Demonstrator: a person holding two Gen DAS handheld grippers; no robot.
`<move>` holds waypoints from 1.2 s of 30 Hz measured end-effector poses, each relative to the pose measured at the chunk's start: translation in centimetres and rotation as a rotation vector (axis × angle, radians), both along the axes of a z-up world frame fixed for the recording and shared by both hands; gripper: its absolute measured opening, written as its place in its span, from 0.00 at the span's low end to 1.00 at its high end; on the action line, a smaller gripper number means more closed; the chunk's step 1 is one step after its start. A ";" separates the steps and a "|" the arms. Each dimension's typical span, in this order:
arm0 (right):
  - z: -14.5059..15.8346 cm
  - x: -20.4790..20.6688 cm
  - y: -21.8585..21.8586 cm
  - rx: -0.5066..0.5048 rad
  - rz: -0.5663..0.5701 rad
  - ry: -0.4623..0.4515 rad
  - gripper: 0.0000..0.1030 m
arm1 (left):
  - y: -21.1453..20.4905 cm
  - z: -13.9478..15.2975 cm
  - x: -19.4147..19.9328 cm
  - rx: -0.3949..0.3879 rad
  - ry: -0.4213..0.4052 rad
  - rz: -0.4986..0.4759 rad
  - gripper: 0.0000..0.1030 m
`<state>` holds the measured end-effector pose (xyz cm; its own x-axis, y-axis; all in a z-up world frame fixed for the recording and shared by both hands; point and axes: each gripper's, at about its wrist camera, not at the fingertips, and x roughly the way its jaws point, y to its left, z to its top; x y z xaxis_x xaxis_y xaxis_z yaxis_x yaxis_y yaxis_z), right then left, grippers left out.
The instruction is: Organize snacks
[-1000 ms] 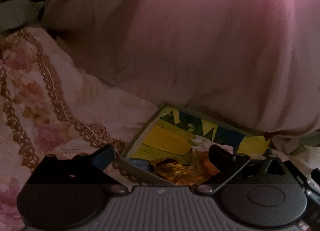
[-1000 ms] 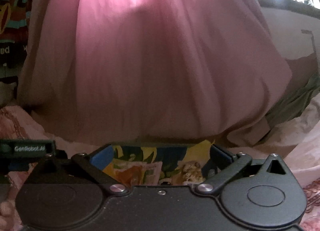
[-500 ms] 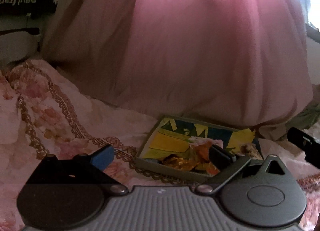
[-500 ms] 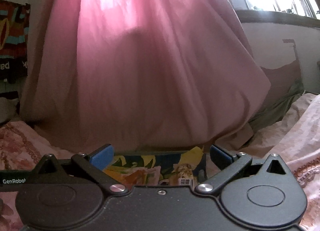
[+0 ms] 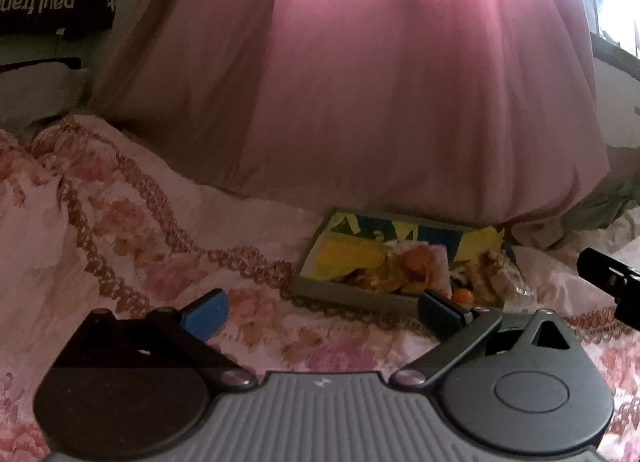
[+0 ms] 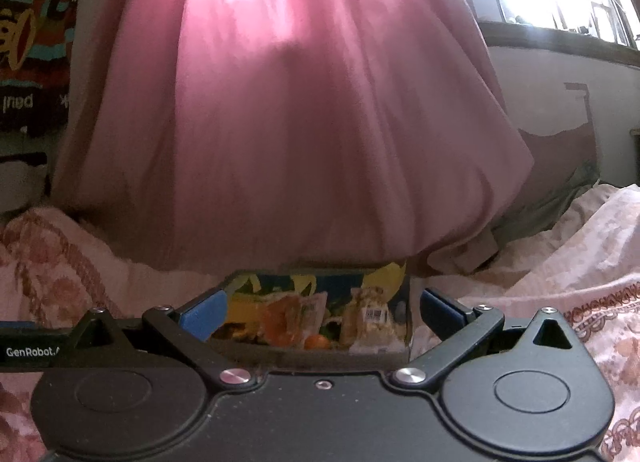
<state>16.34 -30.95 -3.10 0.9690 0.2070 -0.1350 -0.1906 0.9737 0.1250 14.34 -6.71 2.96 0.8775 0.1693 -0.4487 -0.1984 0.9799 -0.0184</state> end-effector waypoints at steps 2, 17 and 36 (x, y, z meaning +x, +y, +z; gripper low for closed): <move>-0.3 -0.4 0.4 -0.010 0.002 0.010 0.99 | 0.4 -0.4 -0.6 -0.003 0.003 0.002 1.00; -4.5 -3.2 2.5 -0.011 -0.032 0.240 0.99 | 1.9 -3.5 -3.5 0.029 0.003 -0.041 1.00; -6.9 -3.0 4.4 -0.151 -0.082 0.313 0.99 | 2.4 -7.4 -3.8 0.008 0.098 -0.122 1.00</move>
<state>13.35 -26.52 -9.98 0.8882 0.0849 -0.4515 -0.0859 0.9961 0.0183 10.55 -4.26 -4.48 0.8436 0.0676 -0.5327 -0.0780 0.9970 0.0031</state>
